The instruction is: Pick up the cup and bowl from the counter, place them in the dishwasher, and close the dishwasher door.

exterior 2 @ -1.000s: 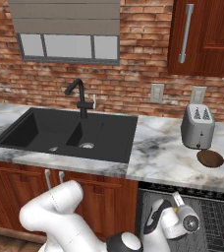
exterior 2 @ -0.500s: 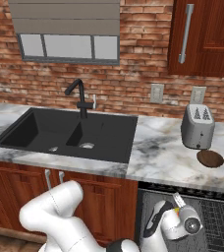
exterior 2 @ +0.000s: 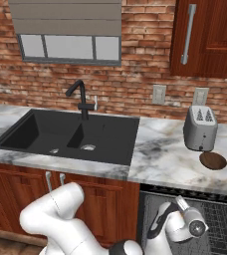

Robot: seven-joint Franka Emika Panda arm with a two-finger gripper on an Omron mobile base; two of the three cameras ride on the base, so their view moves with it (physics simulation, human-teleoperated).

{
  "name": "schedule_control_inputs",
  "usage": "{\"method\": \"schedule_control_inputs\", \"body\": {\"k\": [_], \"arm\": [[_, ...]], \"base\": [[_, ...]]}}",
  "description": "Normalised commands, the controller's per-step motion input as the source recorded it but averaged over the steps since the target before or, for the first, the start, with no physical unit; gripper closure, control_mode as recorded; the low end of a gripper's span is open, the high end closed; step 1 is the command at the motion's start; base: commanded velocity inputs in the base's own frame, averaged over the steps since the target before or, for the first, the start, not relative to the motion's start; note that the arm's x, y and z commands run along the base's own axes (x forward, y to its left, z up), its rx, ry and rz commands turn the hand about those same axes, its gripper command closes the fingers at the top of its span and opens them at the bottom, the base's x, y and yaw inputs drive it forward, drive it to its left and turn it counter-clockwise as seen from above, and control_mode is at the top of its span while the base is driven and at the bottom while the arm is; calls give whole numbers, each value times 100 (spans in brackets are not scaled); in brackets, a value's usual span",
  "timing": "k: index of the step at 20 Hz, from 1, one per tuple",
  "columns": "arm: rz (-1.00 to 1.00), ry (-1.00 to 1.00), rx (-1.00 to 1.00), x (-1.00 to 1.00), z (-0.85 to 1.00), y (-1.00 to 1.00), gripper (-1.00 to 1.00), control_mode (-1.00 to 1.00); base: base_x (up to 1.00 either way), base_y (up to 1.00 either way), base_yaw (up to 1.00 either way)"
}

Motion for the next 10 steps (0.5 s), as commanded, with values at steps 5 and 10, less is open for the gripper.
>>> {"method": "schedule_control_inputs", "body": {"k": [5, 10], "arm": [[0, 0, 5, -7, -26, -21, -100, -100], [0, -1, 7, -47, -3, -15, -100, -100]], "base": [[0, 0, 0], [0, 0, 0]]}}
